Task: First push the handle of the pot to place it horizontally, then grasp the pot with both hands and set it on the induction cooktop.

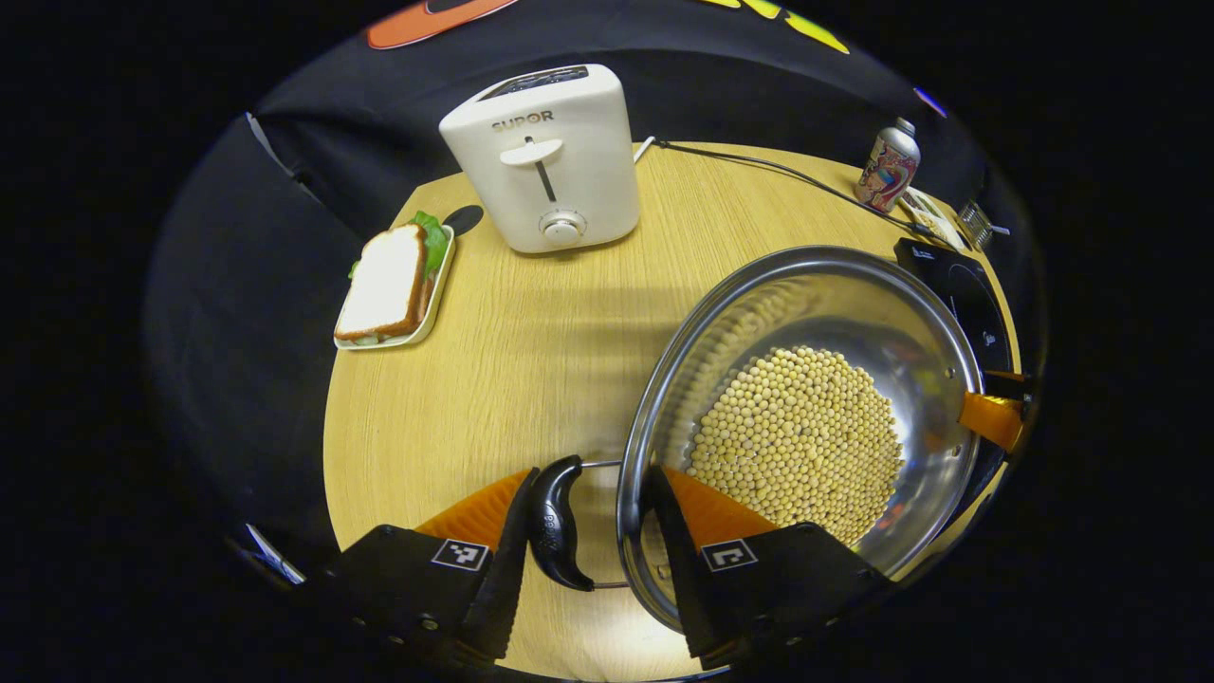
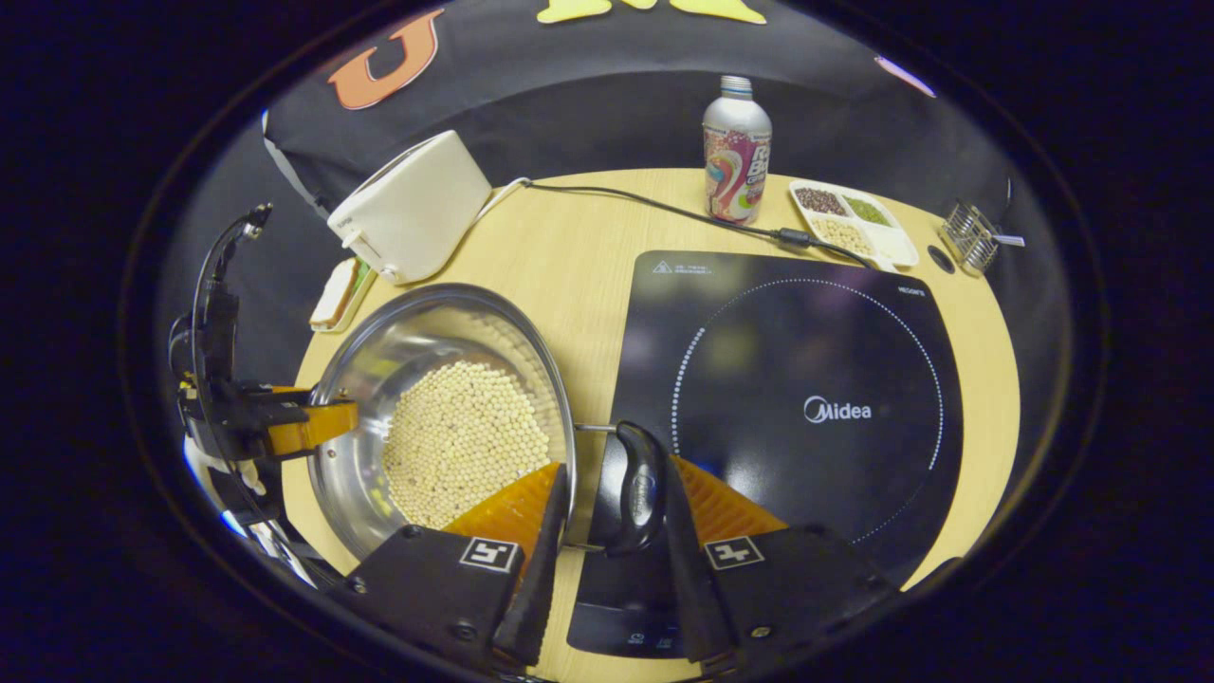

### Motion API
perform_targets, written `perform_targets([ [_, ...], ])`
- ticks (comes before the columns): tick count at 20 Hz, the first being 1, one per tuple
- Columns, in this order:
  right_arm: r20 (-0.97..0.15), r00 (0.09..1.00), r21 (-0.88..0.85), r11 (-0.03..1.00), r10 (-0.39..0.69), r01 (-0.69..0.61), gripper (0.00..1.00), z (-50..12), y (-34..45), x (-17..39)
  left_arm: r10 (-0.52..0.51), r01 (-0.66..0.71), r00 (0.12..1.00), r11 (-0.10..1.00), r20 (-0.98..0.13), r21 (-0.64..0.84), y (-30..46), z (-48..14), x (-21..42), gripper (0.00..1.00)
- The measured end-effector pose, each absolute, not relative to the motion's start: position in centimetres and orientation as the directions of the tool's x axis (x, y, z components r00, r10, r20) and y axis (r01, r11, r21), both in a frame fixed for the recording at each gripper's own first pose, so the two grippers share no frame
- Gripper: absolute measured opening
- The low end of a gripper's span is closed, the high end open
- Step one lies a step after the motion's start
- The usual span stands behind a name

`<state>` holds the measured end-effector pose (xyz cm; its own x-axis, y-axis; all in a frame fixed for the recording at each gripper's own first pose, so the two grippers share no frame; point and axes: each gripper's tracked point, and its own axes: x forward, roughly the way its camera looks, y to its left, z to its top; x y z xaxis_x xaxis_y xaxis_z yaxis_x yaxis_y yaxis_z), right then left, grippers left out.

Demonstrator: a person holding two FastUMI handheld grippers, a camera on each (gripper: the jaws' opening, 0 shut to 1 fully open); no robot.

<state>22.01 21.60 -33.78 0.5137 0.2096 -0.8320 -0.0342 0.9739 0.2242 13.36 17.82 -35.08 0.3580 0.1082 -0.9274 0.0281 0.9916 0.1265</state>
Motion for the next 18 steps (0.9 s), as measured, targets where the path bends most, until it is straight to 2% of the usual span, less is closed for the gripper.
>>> perform_targets([
  [1,-0.824,0.522,0.235,0.971,0.220,-0.038,0.54,-33.4,21.6,21.7,0.104,0.024,0.366,0.992,-0.925,0.121,17.8,-34.5,13.2,0.75],
  [2,-0.808,0.543,0.245,0.969,0.228,-0.042,0.53,-32.9,21.6,21.9,0.100,0.022,0.377,0.993,-0.921,0.117,18.0,-34.2,13.1,0.64],
  [3,-0.799,0.554,0.244,0.968,0.233,-0.056,0.53,-32.7,21.4,21.9,0.096,0.017,0.394,0.994,-0.914,0.112,18.1,-33.6,13.1,0.72],
  [4,-0.785,0.574,0.241,0.969,0.232,-0.063,0.56,-32.1,21.2,22.0,0.095,0.014,0.406,0.994,-0.909,0.110,18.3,-33.1,13.1,0.71],
  [5,-0.778,0.583,0.233,0.969,0.233,-0.077,0.53,-31.5,21.3,21.9,0.099,0.005,0.413,0.994,-0.906,0.110,18.5,-32.5,13.0,0.61],
  [6,-0.774,0.588,0.231,0.969,0.234,-0.082,0.53,-31.0,21.2,21.8,0.100,0.005,0.422,0.994,-0.901,0.112,18.5,-32.1,12.9,0.61],
  [7,-0.771,0.591,0.233,0.969,0.236,-0.083,0.56,-30.4,21.4,21.3,0.102,0.006,0.432,0.993,-0.896,0.116,18.5,-31.7,12.9,0.72],
  [8,-0.768,0.595,0.234,0.969,0.236,-0.081,0.56,-29.8,21.2,20.8,0.102,0.008,0.437,0.993,-0.893,0.118,18.5,-31.5,12.9,0.61],
  [9,-0.764,0.601,0.234,0.969,0.235,-0.082,0.53,-29.3,21.1,20.6,0.103,0.010,0.441,0.993,-0.892,0.120,18.4,-31.3,12.8,0.61],
  [11,-0.756,0.614,0.230,0.970,0.228,-0.078,0.55,-28.6,20.5,20.2,0.099,0.019,0.455,0.992,-0.885,0.121,18.4,-30.9,12.7,0.61],
  [13,-0.751,0.624,0.227,0.972,0.216,-0.063,0.53,-27.7,19.5,19.5,0.090,0.023,0.459,0.993,-0.884,0.113,17.8,-30.4,12.5,0.61],
  [14,-0.746,0.632,0.225,0.973,0.209,-0.056,0.55,-27.3,19.0,19.2,0.084,0.030,0.461,0.993,-0.883,0.110,17.5,-30.3,12.6,0.61],
  [15,-0.743,0.638,0.222,0.974,0.201,-0.048,0.53,-27.0,18.4,18.9,0.077,0.040,0.469,0.993,-0.880,0.108,17.0,-30.1,12.8,0.62],
  [17,-0.740,0.648,0.221,0.975,0.183,-0.023,0.53,-26.3,17.0,18.0,0.063,0.061,0.480,0.993,-0.875,0.105,16.6,-30.4,14.1,0.61],
  [18,-0.736,0.655,0.218,0.976,0.171,-0.009,0.55,-26.0,16.3,17.7,0.053,0.072,0.481,0.992,-0.875,0.100,16.5,-30.5,14.2,0.71],
])
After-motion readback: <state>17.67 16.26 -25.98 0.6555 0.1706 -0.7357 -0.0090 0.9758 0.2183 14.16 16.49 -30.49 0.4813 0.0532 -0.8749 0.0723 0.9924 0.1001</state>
